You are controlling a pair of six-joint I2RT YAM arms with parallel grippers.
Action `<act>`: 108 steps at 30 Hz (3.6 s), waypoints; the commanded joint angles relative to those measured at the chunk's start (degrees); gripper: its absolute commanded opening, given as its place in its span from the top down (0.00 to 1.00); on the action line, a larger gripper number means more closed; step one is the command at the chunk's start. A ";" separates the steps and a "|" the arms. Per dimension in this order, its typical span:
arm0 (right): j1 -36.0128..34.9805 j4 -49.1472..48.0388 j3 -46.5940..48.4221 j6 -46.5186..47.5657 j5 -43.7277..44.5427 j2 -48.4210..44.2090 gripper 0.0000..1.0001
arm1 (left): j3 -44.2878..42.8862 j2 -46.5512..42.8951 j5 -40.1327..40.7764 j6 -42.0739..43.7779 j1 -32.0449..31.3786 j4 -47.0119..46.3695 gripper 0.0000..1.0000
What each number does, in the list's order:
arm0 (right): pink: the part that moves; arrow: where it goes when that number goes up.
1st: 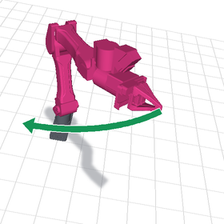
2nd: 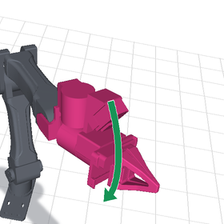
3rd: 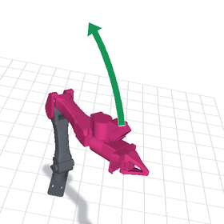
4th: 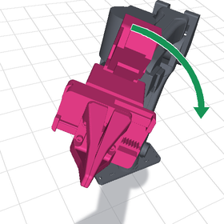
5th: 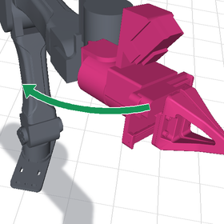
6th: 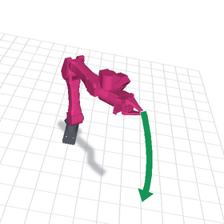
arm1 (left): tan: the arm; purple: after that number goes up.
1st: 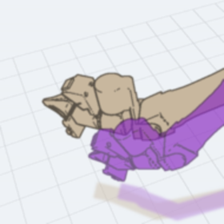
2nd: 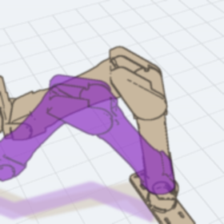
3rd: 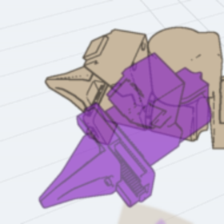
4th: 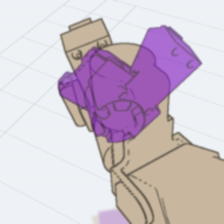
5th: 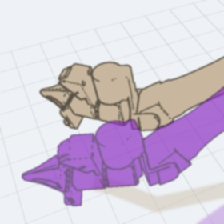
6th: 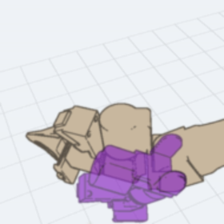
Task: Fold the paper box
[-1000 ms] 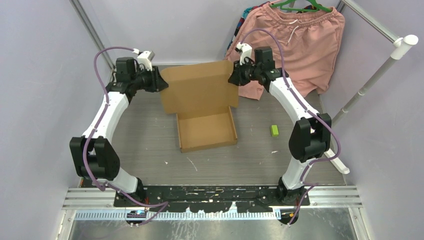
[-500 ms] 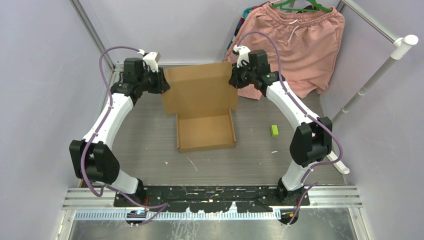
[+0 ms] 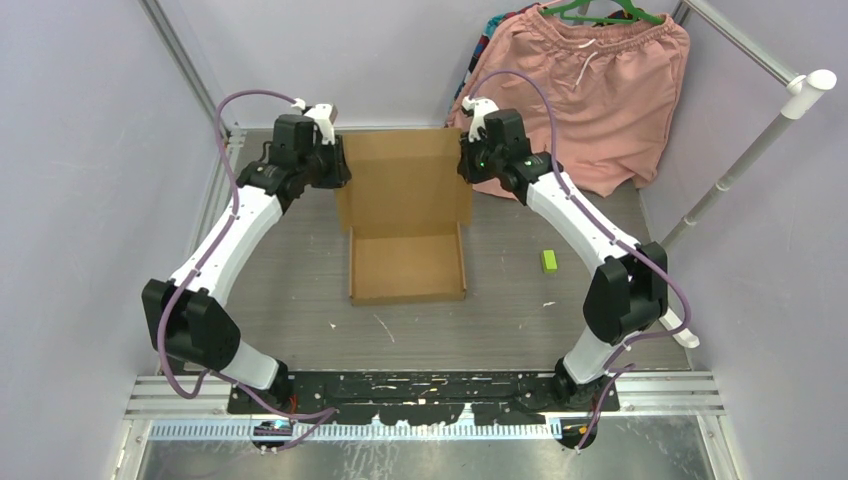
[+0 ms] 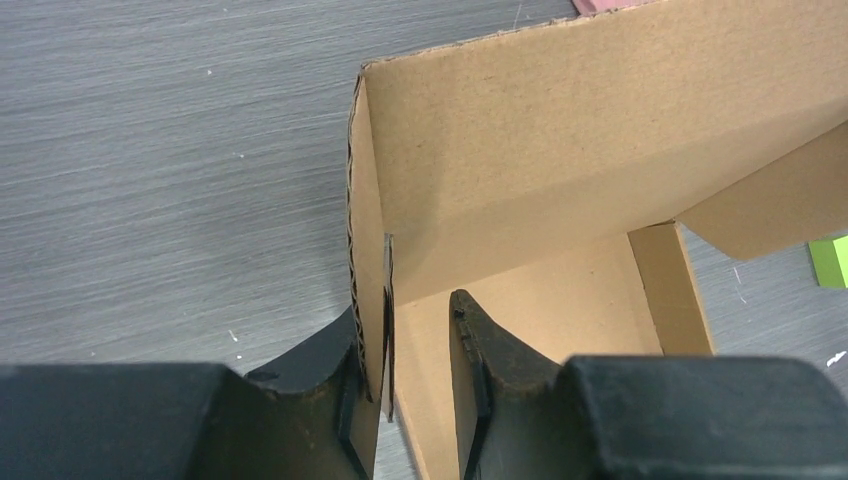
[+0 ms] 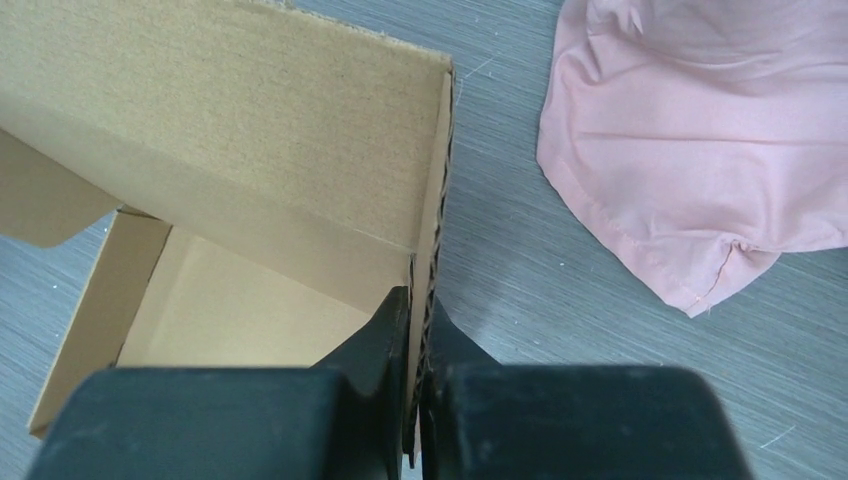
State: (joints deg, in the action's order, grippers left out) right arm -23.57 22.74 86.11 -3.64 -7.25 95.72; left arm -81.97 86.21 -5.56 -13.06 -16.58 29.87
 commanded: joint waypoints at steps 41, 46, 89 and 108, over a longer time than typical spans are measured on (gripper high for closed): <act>-9.93 -9.81 -3.22 -17.12 33.75 -3.70 0.99 | 3.07 -3.07 20.33 -12.11 -8.65 -11.33 0.70; -10.24 -10.49 -3.52 -18.96 36.00 -3.16 0.99 | 4.39 -2.69 20.31 -13.24 -8.65 -13.13 0.70; -12.96 -19.81 -12.54 -21.71 47.31 -5.08 0.99 | 8.98 -1.96 40.42 -28.42 -16.48 -12.85 0.75; -14.73 -20.81 -16.02 -23.42 49.85 -7.34 0.99 | 12.65 -4.42 42.97 -30.94 -18.99 -13.52 0.75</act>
State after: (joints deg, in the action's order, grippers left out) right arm -37.43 3.73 71.11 -23.75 40.97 91.24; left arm -70.15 84.07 35.94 -42.04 -34.46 18.44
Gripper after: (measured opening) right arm 0.097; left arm 0.255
